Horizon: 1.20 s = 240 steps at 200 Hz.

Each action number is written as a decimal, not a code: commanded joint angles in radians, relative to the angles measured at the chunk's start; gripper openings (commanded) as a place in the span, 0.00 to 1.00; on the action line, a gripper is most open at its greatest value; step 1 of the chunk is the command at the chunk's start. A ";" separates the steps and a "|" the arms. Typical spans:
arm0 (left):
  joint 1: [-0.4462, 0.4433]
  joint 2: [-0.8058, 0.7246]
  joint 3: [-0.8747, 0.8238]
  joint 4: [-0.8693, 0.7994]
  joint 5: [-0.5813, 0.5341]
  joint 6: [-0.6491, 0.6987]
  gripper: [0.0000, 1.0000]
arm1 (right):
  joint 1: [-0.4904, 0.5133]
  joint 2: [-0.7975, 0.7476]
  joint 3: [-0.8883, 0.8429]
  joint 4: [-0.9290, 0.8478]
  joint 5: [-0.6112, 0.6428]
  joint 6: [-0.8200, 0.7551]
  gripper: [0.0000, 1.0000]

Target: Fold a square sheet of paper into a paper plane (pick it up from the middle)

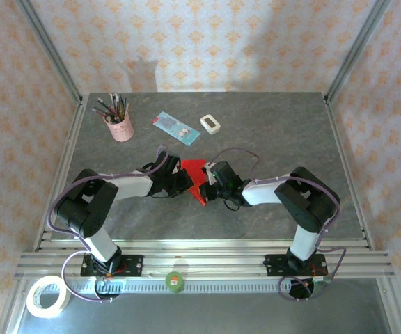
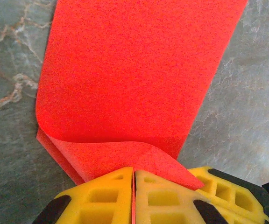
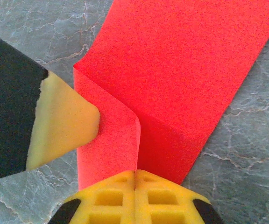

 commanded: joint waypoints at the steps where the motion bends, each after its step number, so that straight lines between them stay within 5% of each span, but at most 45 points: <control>1: -0.005 0.007 -0.020 0.008 -0.026 -0.007 0.10 | -0.006 0.029 0.010 -0.055 0.031 0.009 0.03; 160: -0.005 0.061 -0.006 -0.015 -0.048 0.005 0.10 | -0.006 0.008 0.016 -0.058 0.025 0.022 0.06; 218: -0.004 0.068 -0.003 -0.053 -0.066 0.016 0.10 | -0.009 -0.157 0.057 -0.188 0.111 0.139 0.31; 240: -0.006 0.063 -0.001 -0.052 -0.066 0.016 0.10 | -0.009 -0.177 0.072 -0.264 0.103 0.173 0.33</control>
